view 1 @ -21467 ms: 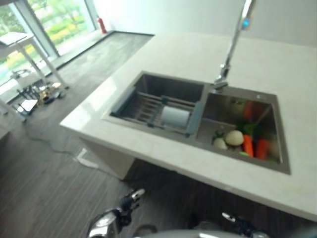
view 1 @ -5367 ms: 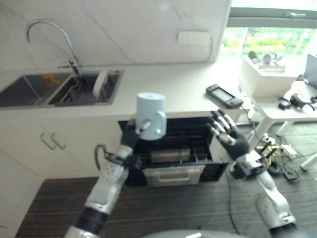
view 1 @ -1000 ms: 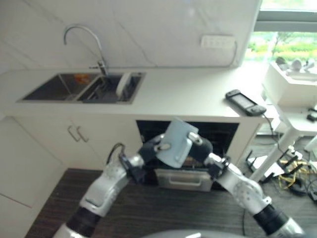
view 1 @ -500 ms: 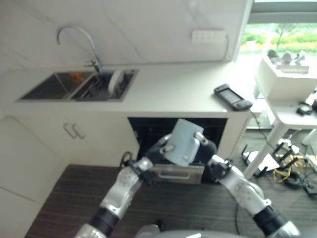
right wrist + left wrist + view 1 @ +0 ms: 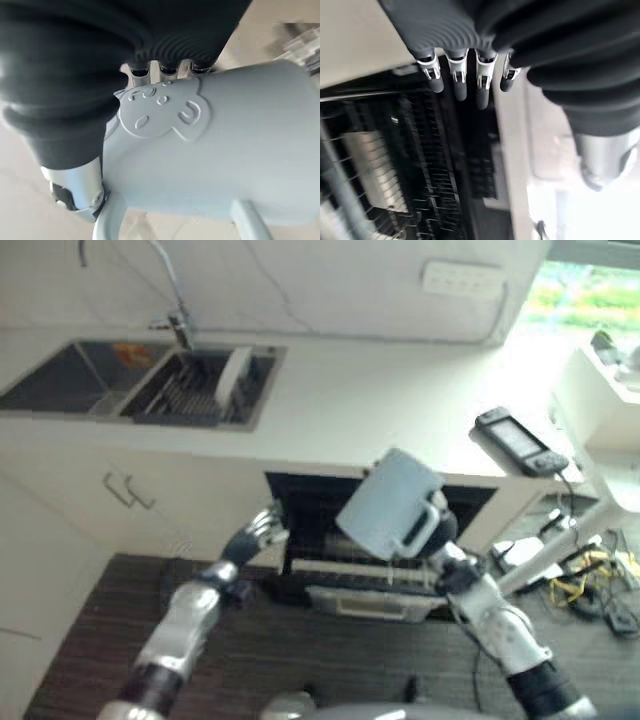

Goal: Place the dishes in the dishwasher.

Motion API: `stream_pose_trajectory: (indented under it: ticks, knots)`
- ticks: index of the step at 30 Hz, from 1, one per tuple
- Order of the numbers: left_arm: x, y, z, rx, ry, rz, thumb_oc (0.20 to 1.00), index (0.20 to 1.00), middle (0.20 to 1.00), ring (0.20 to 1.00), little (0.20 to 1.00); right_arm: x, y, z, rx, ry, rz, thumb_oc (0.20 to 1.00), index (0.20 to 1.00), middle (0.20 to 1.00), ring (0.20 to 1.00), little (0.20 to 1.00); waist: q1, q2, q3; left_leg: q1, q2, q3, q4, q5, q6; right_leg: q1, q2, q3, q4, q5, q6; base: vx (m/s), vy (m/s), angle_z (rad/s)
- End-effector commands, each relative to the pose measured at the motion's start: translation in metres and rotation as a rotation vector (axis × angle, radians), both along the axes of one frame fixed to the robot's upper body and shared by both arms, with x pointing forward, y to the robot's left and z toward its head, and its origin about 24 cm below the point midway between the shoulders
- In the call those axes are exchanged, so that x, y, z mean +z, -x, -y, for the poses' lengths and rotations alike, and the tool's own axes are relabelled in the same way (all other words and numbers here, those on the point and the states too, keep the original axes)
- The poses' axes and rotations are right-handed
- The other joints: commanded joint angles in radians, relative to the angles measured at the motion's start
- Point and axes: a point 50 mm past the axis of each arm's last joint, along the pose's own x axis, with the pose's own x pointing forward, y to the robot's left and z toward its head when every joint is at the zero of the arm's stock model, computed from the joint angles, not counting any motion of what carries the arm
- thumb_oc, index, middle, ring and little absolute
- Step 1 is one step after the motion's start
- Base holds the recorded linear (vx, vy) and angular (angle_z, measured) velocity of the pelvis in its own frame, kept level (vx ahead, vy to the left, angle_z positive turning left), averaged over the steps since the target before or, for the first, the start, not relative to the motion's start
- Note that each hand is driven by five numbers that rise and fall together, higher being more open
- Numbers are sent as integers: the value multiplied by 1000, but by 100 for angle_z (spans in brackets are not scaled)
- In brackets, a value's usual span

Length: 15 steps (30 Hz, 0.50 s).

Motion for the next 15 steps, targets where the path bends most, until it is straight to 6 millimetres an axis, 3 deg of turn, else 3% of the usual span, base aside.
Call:
stream_pose_trajectory:
  ticks: [1, 11, 15]
  knots:
    - [24, -19, 13, -73, -38, 137, 1000, 1000, 1000, 1000, 1000, 30, 2, -3, 8, -127, 129, 200, 200, 200, 200, 200, -29, 13, -41, -56, 70, -5, -25, 45, -14, 19, -3, -16, 18, -68, 27, 48, -97, 0]
    - [21, -12, 18, -85, -58, 112, 1000, 1000, 1000, 1000, 1000, 25, 3, 2, -63, -117, 88, 200, 200, 200, 200, 200, -38, 26, -65, -17, 81, -11, -29, 35, -24, 48, 1, -10, 36, -96, 19, 30, -14, -4]
    - [22, -12, 16, -156, -174, 107, 1000, 1000, 1000, 1000, 1000, 26, -4, 13, -169, -49, 92, 200, 200, 200, 200, 200, -35, 31, -67, -9, 87, -1, -21, 32, -28, 52, -14, -32, 56, -104, 27, 84, 4, 2]
